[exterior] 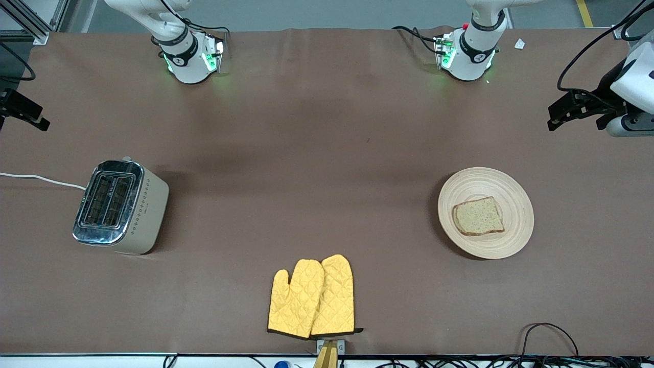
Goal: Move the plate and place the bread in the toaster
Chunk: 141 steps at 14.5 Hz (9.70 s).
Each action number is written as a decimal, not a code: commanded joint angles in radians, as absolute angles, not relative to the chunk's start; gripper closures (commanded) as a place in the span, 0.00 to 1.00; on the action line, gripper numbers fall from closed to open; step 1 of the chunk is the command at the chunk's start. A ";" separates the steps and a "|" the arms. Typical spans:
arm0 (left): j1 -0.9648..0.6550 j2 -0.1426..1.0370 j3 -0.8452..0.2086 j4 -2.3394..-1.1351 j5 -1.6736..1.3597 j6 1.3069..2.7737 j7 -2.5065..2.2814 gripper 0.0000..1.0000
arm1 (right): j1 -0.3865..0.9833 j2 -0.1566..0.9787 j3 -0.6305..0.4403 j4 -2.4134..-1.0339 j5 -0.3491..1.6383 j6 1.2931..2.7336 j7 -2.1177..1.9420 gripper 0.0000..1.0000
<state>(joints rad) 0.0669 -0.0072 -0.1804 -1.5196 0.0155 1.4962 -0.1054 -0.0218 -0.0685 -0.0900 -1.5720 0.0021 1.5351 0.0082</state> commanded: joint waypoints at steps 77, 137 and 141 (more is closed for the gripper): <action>0.175 0.868 -0.367 -1.414 -0.698 1.804 0.701 1.00 | -0.025 -0.067 -0.089 -1.603 0.003 1.549 0.014 0.00; 0.049 0.114 -0.350 -1.437 0.083 1.562 -0.394 0.00 | 0.672 0.640 -0.086 -1.670 0.299 2.281 0.552 0.44; 0.038 0.022 -0.273 -1.454 0.081 1.459 -0.266 0.00 | 0.673 0.643 -0.086 -1.707 0.299 2.330 0.554 0.45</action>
<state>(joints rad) 0.0515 0.0812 -0.3195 -1.4100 0.0667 1.4894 -0.3312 0.6621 0.6521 -0.0776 -1.6748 0.2799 2.2986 0.5448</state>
